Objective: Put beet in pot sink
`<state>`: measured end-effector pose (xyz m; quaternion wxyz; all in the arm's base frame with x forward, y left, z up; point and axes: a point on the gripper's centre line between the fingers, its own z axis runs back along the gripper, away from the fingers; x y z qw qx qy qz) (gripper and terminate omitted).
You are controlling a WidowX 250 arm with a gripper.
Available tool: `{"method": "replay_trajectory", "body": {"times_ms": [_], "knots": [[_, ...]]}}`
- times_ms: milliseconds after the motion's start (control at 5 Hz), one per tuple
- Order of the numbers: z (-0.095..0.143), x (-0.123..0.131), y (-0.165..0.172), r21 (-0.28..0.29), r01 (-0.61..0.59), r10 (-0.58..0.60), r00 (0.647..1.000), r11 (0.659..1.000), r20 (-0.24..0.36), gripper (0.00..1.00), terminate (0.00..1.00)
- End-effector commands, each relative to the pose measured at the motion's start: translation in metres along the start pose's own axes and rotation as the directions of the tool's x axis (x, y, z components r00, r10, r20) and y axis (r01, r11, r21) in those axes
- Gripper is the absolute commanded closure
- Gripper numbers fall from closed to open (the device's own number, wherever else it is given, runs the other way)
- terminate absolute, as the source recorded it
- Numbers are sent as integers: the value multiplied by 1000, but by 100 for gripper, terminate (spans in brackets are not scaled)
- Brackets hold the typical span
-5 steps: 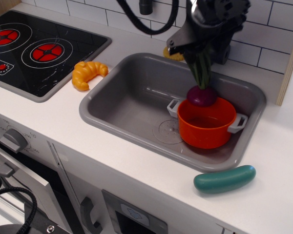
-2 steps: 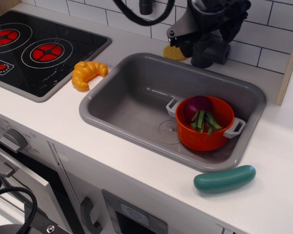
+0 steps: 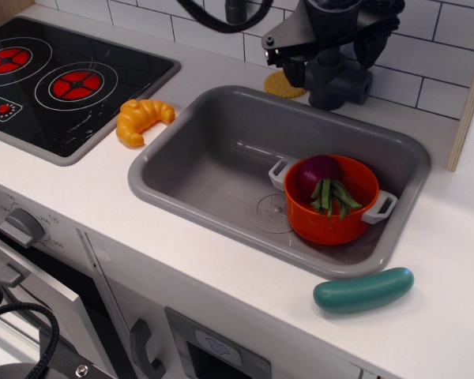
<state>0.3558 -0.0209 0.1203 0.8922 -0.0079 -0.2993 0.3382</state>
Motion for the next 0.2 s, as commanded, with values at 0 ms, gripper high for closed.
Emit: {"method": "replay_trajectory", "body": {"times_ms": [0], "knots": [[21, 19, -5, -48, -12, 15, 999, 999, 48, 0, 100]]}}
